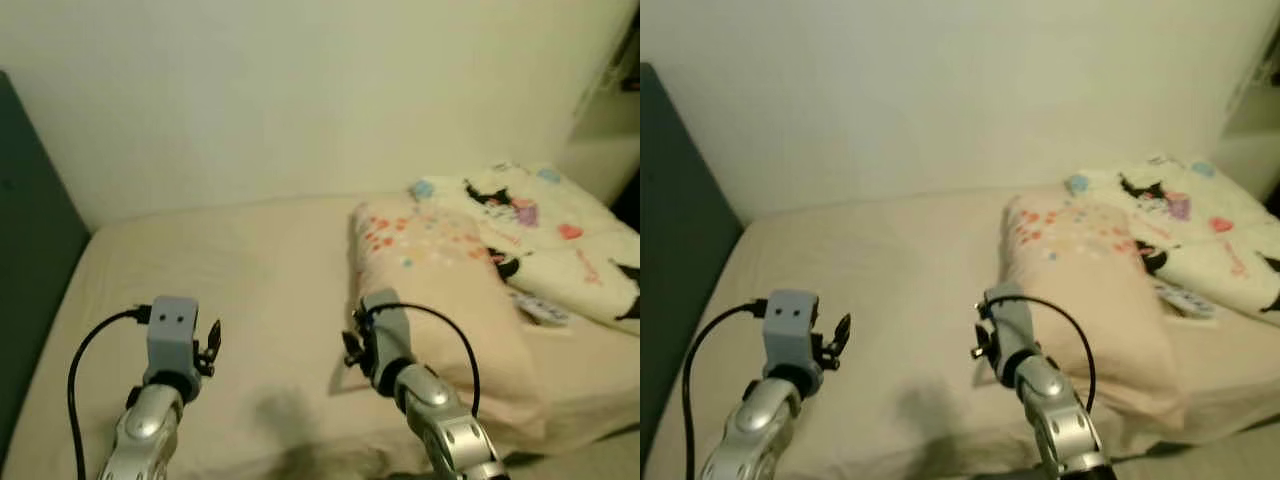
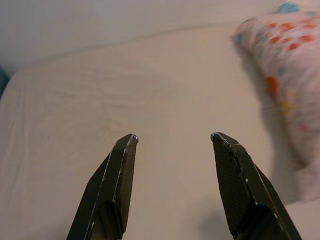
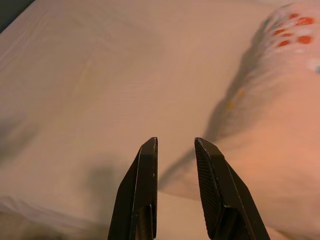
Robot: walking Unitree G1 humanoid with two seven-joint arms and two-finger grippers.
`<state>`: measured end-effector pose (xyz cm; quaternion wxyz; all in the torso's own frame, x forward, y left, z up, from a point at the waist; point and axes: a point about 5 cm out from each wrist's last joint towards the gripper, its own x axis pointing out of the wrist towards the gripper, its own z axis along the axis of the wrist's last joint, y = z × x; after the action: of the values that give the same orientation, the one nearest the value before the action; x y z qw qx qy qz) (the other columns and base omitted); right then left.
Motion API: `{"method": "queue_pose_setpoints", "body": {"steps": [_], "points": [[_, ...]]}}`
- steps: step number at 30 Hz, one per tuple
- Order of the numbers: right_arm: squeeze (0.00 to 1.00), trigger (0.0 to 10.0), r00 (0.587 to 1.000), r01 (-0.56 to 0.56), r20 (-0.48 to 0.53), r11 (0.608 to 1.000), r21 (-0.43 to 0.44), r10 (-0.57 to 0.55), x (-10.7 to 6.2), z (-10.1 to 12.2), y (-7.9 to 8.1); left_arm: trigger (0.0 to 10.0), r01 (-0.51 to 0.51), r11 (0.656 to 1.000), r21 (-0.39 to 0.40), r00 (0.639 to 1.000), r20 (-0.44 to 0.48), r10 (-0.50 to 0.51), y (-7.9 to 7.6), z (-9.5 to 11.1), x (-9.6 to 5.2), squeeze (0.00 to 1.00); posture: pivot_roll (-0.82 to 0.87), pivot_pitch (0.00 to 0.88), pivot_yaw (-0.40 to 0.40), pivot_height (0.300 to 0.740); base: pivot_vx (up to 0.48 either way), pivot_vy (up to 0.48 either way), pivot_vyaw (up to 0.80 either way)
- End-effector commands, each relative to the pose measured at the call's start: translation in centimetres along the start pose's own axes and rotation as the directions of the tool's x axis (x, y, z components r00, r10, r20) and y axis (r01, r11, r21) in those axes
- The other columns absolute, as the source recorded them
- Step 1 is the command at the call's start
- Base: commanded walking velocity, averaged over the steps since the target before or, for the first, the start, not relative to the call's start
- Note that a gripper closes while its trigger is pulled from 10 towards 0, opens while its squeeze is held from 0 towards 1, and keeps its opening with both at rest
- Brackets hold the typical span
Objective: Clean up the room
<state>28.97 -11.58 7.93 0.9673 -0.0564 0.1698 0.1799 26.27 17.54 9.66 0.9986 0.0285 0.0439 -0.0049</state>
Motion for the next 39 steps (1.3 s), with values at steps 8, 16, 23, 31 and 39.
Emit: {"method": "queue_pose_setpoints", "body": {"steps": [8, 16, 23, 31, 39], "points": [[0.00, 10.0, 1.000, 0.019, -0.010, 1.000, 0.013, -0.018, -0.31, -0.30, -0.42, 10.0, -0.004, 1.000, 0.013, 0.999, -0.032, 0.005, 0.01, -0.55, -0.06, 0.00, -0.07, 0.065, 0.000, 0.740, 0.000, -0.480, 0.00], [0.00, 10.0, 1.000, 0.019, -0.011, 1.000, 0.016, -0.019, -0.36, -0.34, -0.43, 10.0, 0.010, 1.000, 0.005, 0.999, -0.040, -0.010, -0.14, -0.50, 0.05, 0.00, -0.07, 0.067, -0.001, 0.740, 0.000, -0.218, 0.00], [0.00, 10.0, 1.000, 0.020, -0.006, 1.000, 0.015, -0.020, -0.38, -0.25, -0.44, 10.0, 0.016, 1.000, 0.015, 0.998, -0.054, -0.015, -0.47, -0.63, 0.19, 0.00, -0.07, 0.062, 0.000, 0.740, 0.000, 0.389, 0.00], [0.00, 10.0, 1.000, 0.031, 0.003, 0.999, 0.012, -0.031, -0.41, -0.14, -0.69, 10.0, 0.000, 1.000, 0.031, 0.999, -0.037, 0.001, -0.48, -0.48, 0.42, 0.00, -0.07, 0.055, 0.001, 0.740, 0.000, 0.000, 0.00], [0.00, 10.0, 0.999, 0.040, 0.020, 0.999, 0.013, -0.040, -0.30, 0.09, -0.87, 10.0, -0.021, 1.000, 0.020, 0.999, -0.023, 0.022, -0.30, -0.26, 0.53, 0.00, -0.07, 0.049, -0.002, 0.740, 0.000, 0.000, 0.00]]}}
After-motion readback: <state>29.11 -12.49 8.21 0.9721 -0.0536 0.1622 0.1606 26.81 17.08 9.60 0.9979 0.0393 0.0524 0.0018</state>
